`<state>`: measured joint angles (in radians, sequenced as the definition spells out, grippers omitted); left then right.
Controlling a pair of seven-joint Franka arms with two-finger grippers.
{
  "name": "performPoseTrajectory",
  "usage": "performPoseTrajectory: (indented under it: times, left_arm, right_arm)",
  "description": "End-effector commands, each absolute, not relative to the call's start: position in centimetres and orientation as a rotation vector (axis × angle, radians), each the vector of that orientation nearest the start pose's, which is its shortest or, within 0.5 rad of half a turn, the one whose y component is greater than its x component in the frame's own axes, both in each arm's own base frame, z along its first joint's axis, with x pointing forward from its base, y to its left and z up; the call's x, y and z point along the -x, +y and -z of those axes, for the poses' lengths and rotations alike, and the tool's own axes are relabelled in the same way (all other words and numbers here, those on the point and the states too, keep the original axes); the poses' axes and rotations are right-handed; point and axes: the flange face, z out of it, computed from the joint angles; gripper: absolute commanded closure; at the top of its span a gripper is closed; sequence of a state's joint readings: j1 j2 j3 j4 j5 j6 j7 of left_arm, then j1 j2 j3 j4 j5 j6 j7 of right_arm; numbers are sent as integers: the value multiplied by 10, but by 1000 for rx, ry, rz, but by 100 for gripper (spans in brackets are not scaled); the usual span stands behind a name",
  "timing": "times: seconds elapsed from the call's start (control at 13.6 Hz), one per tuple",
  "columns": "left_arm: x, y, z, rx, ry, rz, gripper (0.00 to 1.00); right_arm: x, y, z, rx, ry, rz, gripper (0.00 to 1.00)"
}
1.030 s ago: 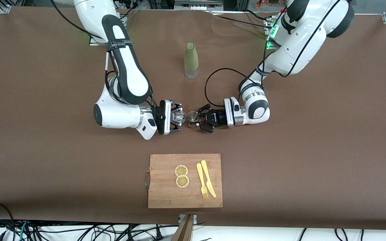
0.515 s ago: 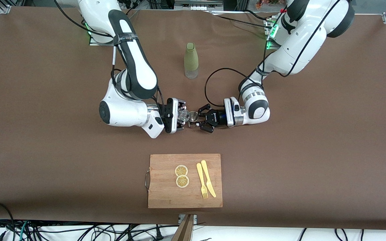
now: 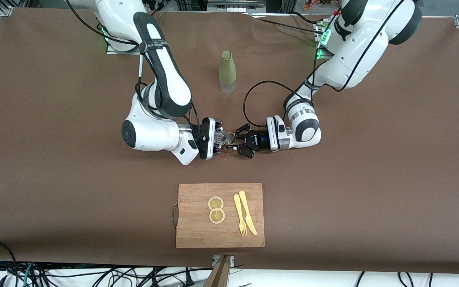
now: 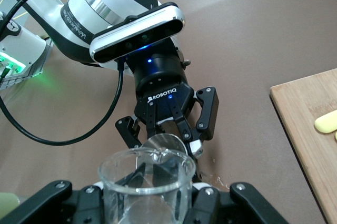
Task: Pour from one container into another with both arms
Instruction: 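Turn the beaker upright with the right gripper and draw it back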
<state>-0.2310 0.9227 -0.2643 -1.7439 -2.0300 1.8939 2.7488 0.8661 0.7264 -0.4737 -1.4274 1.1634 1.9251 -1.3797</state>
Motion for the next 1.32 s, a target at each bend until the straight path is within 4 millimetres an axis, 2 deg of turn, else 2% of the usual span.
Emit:
performPoseTrajectory:
  times: [0.0, 0.29, 0.81, 0.96, 1.1, 1.25]
  left_arm:
    - [-540, -356, -102, -1246, -1077, -1457, 100]
    - [-541, -357, -103, -1244, -1077, -1460, 100]
    - [-544, -354, -104, -1250, -1071, -1466, 100]
    - [-547, -350, -105, -1262, -1051, -1455, 100]
    - [-553, -348, -119, -1281, -1002, -1409, 100]
    - [-566, -335, -132, -1312, -963, -1361, 100]
  right_arm:
    - [-611, 412, -318, 1903, -1551, 316, 100]
    - [-618, 403, -325, 1896, -1483, 342, 100]
    - [-641, 348, -348, 1709, -1375, 448, 100]
    - [-650, 322, -356, 1644, -1379, 499, 100]
    - [-658, 284, -367, 1575, -1414, 593, 100]
    - [-664, 241, -370, 1504, -1457, 672, 100]
